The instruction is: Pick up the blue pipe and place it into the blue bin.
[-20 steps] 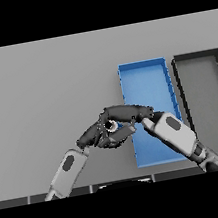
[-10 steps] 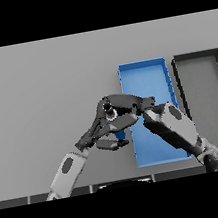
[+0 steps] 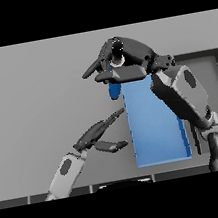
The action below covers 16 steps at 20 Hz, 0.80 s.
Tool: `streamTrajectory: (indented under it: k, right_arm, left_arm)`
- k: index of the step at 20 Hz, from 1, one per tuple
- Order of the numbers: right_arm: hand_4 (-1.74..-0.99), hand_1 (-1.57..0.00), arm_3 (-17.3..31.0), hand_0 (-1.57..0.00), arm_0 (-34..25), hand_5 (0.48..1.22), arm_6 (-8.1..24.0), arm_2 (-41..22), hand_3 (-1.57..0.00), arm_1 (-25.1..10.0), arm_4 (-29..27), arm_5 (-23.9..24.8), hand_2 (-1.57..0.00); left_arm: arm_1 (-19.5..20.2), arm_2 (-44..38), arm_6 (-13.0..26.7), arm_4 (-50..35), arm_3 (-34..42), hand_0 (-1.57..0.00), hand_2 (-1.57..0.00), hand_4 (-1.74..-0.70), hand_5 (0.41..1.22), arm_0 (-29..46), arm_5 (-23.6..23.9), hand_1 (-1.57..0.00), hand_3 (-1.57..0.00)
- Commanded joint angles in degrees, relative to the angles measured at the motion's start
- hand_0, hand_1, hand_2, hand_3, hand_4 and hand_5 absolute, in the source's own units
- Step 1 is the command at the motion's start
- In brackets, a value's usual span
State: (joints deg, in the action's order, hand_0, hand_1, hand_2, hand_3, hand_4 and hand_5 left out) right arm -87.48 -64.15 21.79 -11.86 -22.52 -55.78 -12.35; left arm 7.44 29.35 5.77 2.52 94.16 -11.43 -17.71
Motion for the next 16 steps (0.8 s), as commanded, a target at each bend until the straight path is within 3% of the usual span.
streamTrajectory:
  k: [1, 4, 9, 16]
  right_arm:
    - [-1.497, -1.57, 2.3, -1.57, -0.49, 1.221, 0.1, 0.67, -1.57, -1.21, 1.16, 0.44, -1.57]
    - [-1.498, -1.57, 10.69, -1.57, -0.79, 1.221, -0.76, 1.87, -1.57, -3.27, 4.77, -0.2, -1.57]
    - [-1.499, -1.57, 21.47, -1.57, 5.04, 1.221, -0.94, 2.04, -1.57, -5.13, 9.34, -0.52, -1.57]
    - [-1.499, -1.57, 21.76, -1.57, 17.09, 1.221, 4.92, -1.5, -1.57, -5.92, 13.0, 7.23, -1.57]
  left_arm:
    - [-0.35, -0.08, 1.02, 0.18, -0.05, 0.0, 0.0, -0.9, 0.487, -0.5, 0.41, 0.0, 0.0]
    - [-0.29, -0.52, 1.49, -0.32, -0.18, 0.0, 0.0, -0.89, 0.484, -0.76, 0.2, 0.0, 0.0]
    - [-0.11, -1.01, 1.73, 0.28, -1.11, 0.0, 0.0, -0.88, 0.482, -1.47, 0.51, 0.0, 0.0]
    - [0.25, -0.67, 0.42, 0.45, -0.47, 0.0, 0.0, -0.87, 0.48, -0.45, 0.42, 0.0, 0.0]
